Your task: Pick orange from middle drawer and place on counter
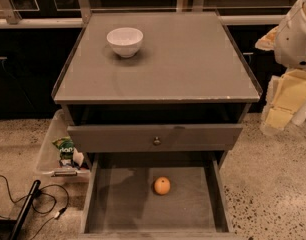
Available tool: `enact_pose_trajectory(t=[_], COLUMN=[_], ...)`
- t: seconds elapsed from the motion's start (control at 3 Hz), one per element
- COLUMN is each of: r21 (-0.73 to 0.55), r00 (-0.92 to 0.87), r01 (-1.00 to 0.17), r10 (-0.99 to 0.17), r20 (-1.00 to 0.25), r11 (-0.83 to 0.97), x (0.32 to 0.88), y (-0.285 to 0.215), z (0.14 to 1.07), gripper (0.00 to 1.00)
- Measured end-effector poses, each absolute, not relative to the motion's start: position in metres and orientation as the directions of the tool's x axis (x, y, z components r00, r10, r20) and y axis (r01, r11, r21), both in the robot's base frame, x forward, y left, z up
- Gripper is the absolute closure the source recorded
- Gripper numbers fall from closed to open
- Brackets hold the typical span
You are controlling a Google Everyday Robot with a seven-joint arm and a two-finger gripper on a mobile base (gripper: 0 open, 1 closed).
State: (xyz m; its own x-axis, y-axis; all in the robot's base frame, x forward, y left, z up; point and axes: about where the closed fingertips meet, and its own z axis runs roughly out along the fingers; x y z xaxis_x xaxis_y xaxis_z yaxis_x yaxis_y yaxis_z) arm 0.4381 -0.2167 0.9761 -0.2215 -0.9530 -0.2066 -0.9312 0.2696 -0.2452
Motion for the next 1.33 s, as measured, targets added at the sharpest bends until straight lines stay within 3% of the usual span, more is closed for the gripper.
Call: enact_pose_trajectory(t=[0.67,1.33], r21=[-0.219,-0.124], r00=[-0.229,-0.2], r01=[-0.936,-0.963], r10=[-0.95,-0.941], r20=[-0.211,-0.274], r11=[0.275,0.241], x=[0.436,0.406], y=[-0.218,-0.196], z=[0.961,0.85], gripper=[0.0,0.0])
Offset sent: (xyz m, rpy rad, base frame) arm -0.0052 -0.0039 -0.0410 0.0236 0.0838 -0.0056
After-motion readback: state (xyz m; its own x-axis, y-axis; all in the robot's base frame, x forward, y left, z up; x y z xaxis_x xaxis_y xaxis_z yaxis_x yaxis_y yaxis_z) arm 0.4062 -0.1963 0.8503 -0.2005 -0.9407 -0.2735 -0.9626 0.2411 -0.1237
